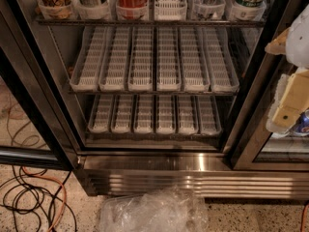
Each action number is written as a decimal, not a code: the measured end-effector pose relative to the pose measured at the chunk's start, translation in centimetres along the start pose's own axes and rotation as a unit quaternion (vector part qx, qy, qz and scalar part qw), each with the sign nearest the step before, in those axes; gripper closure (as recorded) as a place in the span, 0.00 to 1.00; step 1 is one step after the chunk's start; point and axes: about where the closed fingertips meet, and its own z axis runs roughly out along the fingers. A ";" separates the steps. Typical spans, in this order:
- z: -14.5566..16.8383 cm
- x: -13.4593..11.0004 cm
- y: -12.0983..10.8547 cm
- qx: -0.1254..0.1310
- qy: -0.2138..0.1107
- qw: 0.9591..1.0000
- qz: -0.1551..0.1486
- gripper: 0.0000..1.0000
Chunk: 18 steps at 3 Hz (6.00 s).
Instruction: Pick orange can from top shelf of fridge
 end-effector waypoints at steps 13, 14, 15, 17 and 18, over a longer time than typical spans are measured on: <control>5.0 -30.9 -2.8 -0.089 -0.500 0.857 -0.086 0.00; 4.3 -31.1 -2.4 -0.056 -0.498 0.862 -0.076 0.00; 2.6 -35.7 -2.5 -0.016 -0.527 0.845 -0.092 0.00; 0.5 -39.3 -3.3 -0.006 -0.556 0.825 -0.105 0.00; 0.7 -38.9 -2.9 0.024 -0.551 0.830 -0.086 0.00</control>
Offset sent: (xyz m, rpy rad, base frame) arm -0.0100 0.0290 -0.0089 -0.0257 0.0002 0.0935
